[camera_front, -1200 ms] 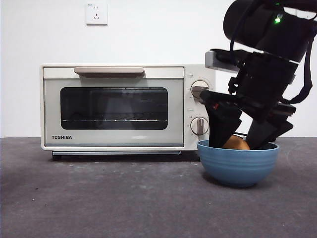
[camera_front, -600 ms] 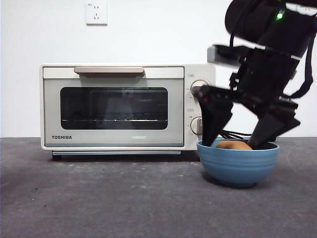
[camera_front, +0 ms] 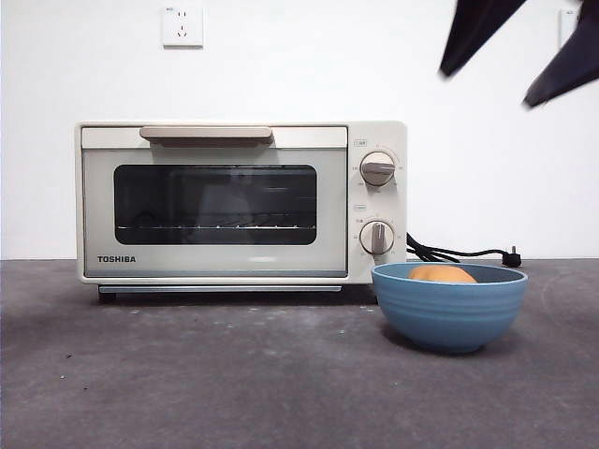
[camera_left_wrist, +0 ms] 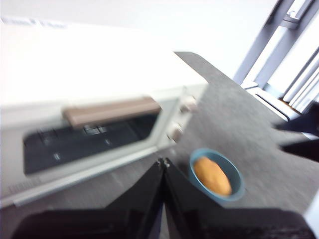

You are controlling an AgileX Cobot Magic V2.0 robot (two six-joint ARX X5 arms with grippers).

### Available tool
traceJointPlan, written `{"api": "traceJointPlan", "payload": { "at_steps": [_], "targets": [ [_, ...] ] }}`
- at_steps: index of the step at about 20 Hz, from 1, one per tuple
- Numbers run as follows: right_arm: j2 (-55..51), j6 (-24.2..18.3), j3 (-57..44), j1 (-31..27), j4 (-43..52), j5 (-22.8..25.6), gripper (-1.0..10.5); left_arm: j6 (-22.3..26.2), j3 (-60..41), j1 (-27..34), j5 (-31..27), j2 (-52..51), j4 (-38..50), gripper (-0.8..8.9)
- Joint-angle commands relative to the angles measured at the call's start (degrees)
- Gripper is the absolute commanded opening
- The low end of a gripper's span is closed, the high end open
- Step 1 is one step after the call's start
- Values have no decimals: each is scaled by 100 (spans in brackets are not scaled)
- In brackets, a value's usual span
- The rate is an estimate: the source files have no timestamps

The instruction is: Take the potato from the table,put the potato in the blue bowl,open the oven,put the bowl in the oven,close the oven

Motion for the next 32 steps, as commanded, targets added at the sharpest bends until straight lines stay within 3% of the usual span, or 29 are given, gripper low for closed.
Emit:
{"api": "traceJointPlan", "payload": {
  "at_steps": [1,12,21,25,32],
  "targets": [
    [-343,85,-55,7,-275,2,472,-61,306,-170,-308,678,352,-8],
    [-688,170,-55,7,-623,2,472,938,1904,-1073,-1353,3456,765,-8],
    [-688,214,-55,7,-636,4,472,1187,1917,-1300,-1746,4319,990,-8],
    [-688,208,-55,7,-664,22,472,1207,1917,-1392,-1705,4345,627,-8],
    [-688,98,-55,-4,-662,345,472,1491,1917,-1827,-1705,4301,-1117,-8]
  ]
}}
